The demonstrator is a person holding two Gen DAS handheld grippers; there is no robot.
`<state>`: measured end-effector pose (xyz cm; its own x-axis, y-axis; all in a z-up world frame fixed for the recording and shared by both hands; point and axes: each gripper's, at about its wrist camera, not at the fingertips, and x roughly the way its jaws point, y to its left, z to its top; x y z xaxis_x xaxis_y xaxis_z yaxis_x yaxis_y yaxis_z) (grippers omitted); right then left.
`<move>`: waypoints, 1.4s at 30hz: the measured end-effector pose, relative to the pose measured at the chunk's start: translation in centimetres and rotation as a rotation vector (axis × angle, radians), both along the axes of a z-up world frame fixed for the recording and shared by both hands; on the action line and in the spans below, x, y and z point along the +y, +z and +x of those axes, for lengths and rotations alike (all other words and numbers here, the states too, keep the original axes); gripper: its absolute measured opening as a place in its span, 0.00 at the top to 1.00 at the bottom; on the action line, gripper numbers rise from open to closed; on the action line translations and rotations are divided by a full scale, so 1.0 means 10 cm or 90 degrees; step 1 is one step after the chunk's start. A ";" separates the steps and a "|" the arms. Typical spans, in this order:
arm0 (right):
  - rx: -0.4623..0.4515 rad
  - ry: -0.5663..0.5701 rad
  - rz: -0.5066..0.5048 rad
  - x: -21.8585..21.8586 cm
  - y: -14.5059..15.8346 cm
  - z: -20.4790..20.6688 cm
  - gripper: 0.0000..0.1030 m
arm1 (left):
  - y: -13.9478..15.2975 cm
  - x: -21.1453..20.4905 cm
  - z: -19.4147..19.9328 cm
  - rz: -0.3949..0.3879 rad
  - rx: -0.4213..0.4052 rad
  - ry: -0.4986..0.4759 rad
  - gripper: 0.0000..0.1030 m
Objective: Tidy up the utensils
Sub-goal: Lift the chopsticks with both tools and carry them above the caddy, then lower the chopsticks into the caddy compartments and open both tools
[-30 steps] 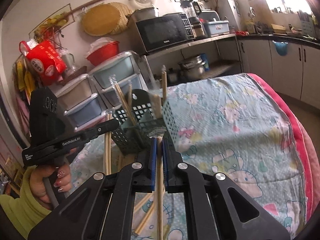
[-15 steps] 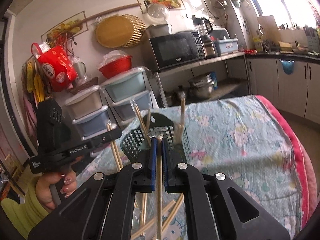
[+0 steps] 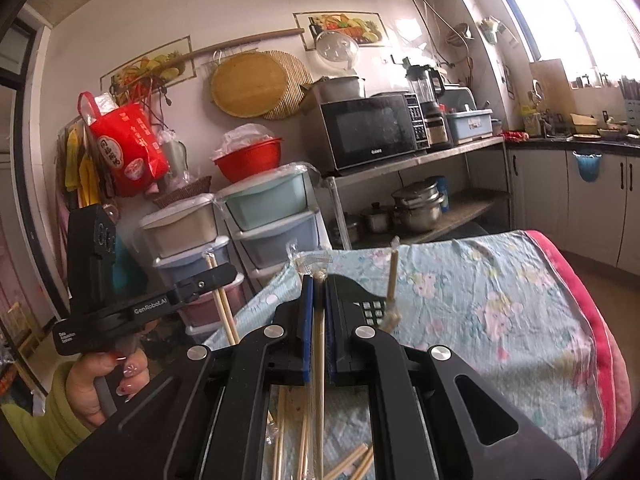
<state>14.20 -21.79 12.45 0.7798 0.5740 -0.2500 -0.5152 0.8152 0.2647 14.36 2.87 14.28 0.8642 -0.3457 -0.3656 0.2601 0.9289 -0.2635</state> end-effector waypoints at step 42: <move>-0.165 -0.089 0.002 0.35 0.68 0.73 0.94 | 0.63 0.32 0.58 -0.030 -0.116 0.116 0.97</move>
